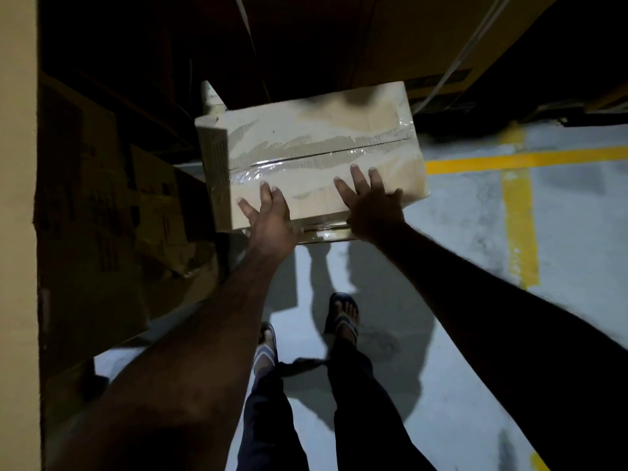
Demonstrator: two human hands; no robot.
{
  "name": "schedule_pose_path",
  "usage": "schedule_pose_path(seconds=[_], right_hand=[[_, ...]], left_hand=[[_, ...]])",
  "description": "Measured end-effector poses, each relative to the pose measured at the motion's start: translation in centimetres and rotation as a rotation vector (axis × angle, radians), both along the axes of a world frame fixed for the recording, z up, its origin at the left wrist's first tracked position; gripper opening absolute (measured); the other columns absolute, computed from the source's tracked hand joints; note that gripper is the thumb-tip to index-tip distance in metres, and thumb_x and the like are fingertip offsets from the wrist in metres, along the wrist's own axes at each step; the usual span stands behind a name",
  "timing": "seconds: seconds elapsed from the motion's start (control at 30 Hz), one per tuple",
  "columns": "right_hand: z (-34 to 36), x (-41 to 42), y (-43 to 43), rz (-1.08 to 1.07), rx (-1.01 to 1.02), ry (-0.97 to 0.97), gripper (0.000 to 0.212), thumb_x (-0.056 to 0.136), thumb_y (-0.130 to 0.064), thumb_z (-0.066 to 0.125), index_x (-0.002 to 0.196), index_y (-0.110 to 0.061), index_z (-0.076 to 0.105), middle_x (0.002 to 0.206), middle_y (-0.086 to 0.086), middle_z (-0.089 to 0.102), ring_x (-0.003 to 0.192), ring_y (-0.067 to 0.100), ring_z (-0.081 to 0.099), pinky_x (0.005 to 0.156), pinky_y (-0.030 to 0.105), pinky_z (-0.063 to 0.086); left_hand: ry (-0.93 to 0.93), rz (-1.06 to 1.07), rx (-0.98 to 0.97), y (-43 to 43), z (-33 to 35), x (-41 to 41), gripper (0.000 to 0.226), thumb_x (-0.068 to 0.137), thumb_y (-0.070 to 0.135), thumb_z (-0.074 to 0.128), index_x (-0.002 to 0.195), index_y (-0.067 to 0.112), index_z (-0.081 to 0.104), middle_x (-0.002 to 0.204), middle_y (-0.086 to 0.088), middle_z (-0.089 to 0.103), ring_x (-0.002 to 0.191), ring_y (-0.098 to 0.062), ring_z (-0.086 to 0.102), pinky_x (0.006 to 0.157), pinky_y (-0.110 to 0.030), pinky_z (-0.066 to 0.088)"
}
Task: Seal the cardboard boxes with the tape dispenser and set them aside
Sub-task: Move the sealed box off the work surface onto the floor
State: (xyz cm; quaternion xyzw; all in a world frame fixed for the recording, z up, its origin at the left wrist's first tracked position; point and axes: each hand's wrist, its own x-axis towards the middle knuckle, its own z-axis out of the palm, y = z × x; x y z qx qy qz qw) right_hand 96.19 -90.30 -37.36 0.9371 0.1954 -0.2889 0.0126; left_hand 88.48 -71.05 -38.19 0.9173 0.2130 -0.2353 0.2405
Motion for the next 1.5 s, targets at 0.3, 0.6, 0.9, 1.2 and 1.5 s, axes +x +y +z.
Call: schedule_pose_path(seconds=[0.3,0.6,0.9,1.2,1.5], right_hand=[[1.4,0.0,2.2,-0.054,0.025,-0.009,0.058,0.100,-0.023,0.039,0.156,-0.031,0.021,0.167,0.006,0.007,0.150,0.039,0.010,0.106,0.066,0.035],[9.8,1.7,3.5,-0.102,0.192,0.098,0.052,0.097,-0.044,0.048,0.140,-0.017,0.041,0.147,0.011,0.039,0.134,0.036,0.038,0.102,0.057,0.042],[25.4,-3.6,6.1,-0.493,0.806,0.028,0.054,0.103,-0.047,0.043,0.145,-0.015,0.049,0.146,0.009,0.053,0.134,0.028,0.049,0.104,0.035,0.041],[40.2,-18.7,15.0,-0.285,1.278,0.071,0.016,0.102,-0.044,0.048,0.098,-0.040,0.063,0.102,-0.016,0.067,0.100,0.004,0.063,0.092,0.040,0.053],[40.7,-40.9,26.5,0.037,1.264,0.368,0.034,0.088,-0.060,0.054,0.111,-0.038,0.066,0.108,-0.014,0.071,0.105,0.012,0.066,0.096,0.052,0.052]], left_hand=[[0.181,-0.093,0.064,1.5,1.8,3.2,0.081,0.087,0.036,0.072,0.151,0.007,0.032,0.166,-0.007,0.010,0.148,-0.047,0.013,0.113,-0.059,0.034],[-0.039,0.015,-0.063,-1.3,12.7,4.5,0.069,0.098,0.032,0.062,0.156,0.011,0.031,0.170,-0.007,0.011,0.153,-0.031,0.019,0.120,-0.045,0.030],[-0.362,0.282,-0.324,-1.6,28.8,-0.8,0.061,0.100,0.035,0.060,0.154,0.015,0.042,0.149,-0.008,0.054,0.137,-0.022,0.051,0.111,-0.027,0.039],[-0.789,0.436,-0.425,5.6,43.1,-19.1,0.052,0.099,0.040,0.060,0.148,0.024,0.051,0.145,0.006,0.058,0.121,-0.002,0.057,0.105,-0.031,0.049],[-0.890,0.810,-0.276,13.9,42.9,-46.9,0.041,0.097,0.039,0.065,0.137,0.028,0.063,0.134,0.013,0.065,0.117,-0.001,0.061,0.101,-0.026,0.049]])
